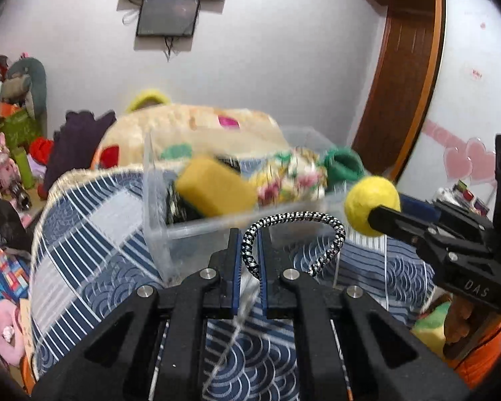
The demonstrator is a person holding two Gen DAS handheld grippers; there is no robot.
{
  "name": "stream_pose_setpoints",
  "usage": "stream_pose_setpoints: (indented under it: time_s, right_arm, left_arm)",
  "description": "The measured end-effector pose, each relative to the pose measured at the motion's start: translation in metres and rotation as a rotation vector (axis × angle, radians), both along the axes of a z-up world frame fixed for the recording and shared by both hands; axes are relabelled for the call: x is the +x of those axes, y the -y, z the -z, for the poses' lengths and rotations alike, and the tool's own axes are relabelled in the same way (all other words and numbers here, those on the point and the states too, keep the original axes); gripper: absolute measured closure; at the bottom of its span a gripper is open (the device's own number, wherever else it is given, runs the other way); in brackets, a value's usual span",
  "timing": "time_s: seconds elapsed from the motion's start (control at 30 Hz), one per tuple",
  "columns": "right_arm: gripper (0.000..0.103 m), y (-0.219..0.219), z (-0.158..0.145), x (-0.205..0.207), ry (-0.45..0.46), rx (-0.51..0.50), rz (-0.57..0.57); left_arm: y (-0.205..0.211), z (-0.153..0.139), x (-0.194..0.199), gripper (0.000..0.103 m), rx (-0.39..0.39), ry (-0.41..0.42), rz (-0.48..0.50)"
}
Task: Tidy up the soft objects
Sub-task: 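Drop the bracelet and yellow ball into the clear box with both tools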
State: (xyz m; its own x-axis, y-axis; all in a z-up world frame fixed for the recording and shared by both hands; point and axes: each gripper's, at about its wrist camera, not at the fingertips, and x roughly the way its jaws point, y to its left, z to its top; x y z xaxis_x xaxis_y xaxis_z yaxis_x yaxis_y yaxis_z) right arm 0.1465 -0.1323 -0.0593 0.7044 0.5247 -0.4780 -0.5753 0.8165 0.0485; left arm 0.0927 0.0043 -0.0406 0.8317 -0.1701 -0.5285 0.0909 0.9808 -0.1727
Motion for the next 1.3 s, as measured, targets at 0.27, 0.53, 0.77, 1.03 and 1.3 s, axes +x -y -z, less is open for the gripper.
stream_pose_setpoints:
  time_s: [0.27,0.53,0.77,1.03,1.3]
  right_arm:
    - [0.066,0.003,-0.017,0.013,0.054,0.044,0.041]
    - [0.066,-0.004,-0.012,0.043,0.041,0.009,0.097]
    - [0.066,-0.002,-0.001,0.054,-0.005,0.003,0.103]
    - [0.064,0.008,-0.002,0.052,-0.034,0.007,0.115]
    - [0.064,0.017,-0.023,0.028,0.025,0.037,0.102]
  left_arm:
    - [-0.007,-0.029,0.023,0.095,-0.005,0.088,-0.072]
    - [0.007,-0.013,0.052,0.095,0.113,0.089,-0.178]
    - [0.012,0.001,0.055,0.091,0.152,0.07,-0.152]
    - [0.006,-0.008,0.037,0.07,0.093,0.076,-0.115]
    - [0.002,-0.026,0.006,0.069,0.042,0.126,-0.068]
